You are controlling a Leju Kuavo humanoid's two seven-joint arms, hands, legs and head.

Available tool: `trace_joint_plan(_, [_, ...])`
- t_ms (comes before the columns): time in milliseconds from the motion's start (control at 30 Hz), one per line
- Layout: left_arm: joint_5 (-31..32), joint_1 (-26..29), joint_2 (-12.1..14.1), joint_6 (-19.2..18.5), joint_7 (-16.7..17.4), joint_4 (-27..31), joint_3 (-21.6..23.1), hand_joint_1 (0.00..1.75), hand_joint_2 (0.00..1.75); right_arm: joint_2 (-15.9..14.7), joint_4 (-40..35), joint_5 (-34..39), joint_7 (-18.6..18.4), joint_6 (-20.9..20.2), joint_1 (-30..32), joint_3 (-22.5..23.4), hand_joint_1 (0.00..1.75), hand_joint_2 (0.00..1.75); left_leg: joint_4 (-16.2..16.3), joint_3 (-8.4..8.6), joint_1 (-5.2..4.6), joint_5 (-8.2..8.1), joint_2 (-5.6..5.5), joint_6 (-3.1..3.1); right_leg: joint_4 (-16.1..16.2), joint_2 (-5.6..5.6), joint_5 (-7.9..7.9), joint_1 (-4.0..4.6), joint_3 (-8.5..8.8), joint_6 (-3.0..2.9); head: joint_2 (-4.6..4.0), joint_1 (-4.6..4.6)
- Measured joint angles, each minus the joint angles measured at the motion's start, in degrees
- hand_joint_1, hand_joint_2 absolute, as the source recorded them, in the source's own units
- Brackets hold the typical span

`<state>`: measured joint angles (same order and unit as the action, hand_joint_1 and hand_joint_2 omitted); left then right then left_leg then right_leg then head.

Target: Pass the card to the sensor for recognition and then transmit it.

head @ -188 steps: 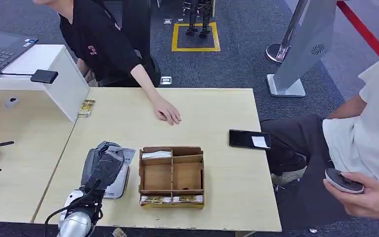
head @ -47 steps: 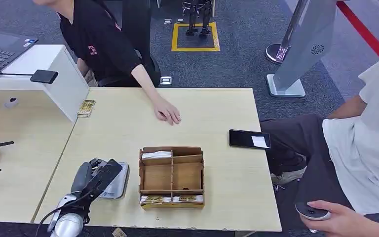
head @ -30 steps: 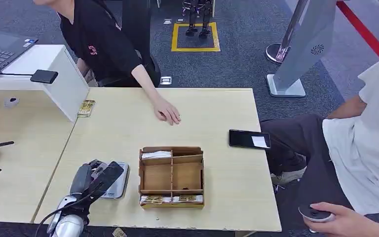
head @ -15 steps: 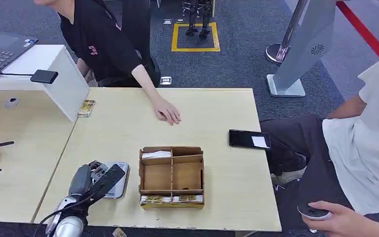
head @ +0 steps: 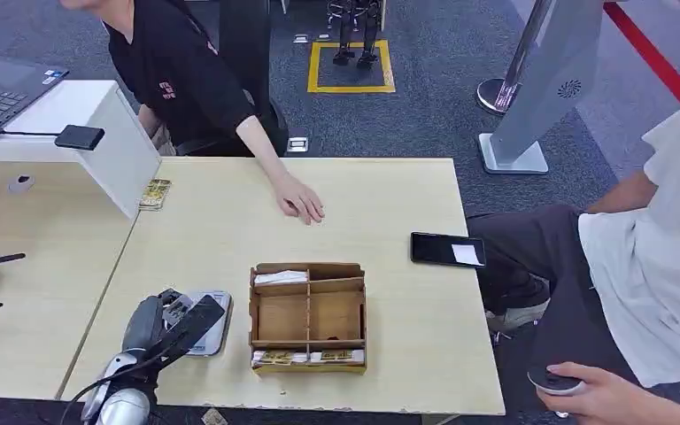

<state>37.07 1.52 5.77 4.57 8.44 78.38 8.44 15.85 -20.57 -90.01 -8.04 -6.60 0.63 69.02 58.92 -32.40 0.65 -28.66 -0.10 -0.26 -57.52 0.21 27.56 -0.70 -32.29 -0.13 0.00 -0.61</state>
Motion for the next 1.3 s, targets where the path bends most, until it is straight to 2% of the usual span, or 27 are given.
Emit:
trace_joint_plan(233, [0.15, 0.38, -0.41, 0.79, -0.24, -0.48, 0.00, 1.75, 1.75, 0.00, 0.00, 0.00, -0.02, 0.00, 0.01, 0.00, 0.00, 0.00, 0.00, 0.01, 0.00, 0.00, 0.00, 0.00, 0.00, 0.00, 0.00, 0.00, 0.00, 0.00, 0.00, 0.00])
trace_joint_plan(667, [-0.87, 1.24, -1.99, 3.17, -1.55, -5.09, 0.00, 1.75, 1.75, 0.04, -0.09, 0.00, -0.02, -0.09, 0.01, 0.02, 0.00, 0.00, 0.00, 0.01, 0.00, 0.00, 0.00, 0.00, 0.00, 0.00, 0.00, 0.00, 0.02, 0.00, 0.00, 0.00])
trace_joint_plan(1300, [-0.50, 1.36, -2.73, 4.04, -3.04, -5.33, 0.00, 1.75, 1.75, 0.15, -0.33, 0.00, -0.02, -0.09, 0.11, 0.94, 0.00, 0.00, 0.00, 0.07, 0.00, 0.00, 0.00, 0.00, 0.00, -0.01, 0.00, 0.00, 0.06, 0.00, 0.00, 0.00])
